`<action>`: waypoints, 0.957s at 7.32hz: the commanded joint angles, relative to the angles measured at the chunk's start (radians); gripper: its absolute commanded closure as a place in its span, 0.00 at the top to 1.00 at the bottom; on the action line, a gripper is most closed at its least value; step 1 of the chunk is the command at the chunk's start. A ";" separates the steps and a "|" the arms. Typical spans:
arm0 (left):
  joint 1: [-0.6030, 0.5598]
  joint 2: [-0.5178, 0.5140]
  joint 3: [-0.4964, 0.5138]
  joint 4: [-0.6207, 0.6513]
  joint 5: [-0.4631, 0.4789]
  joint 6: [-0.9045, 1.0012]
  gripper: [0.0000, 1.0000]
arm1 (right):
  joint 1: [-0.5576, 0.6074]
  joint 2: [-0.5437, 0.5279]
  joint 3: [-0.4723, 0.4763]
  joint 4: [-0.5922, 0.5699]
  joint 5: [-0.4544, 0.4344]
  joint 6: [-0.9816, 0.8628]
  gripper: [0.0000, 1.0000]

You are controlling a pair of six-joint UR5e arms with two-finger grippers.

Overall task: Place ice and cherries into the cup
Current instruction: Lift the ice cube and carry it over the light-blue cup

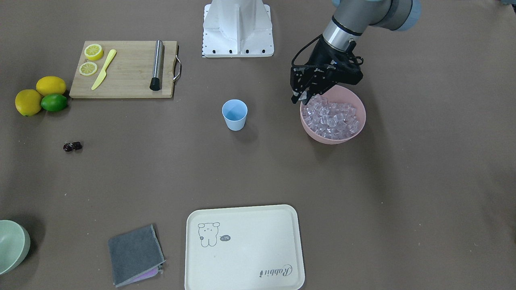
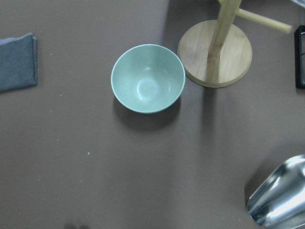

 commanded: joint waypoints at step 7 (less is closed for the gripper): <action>0.220 -0.190 0.188 -0.005 0.270 -0.163 0.00 | 0.000 -0.002 0.004 0.000 0.000 -0.001 1.00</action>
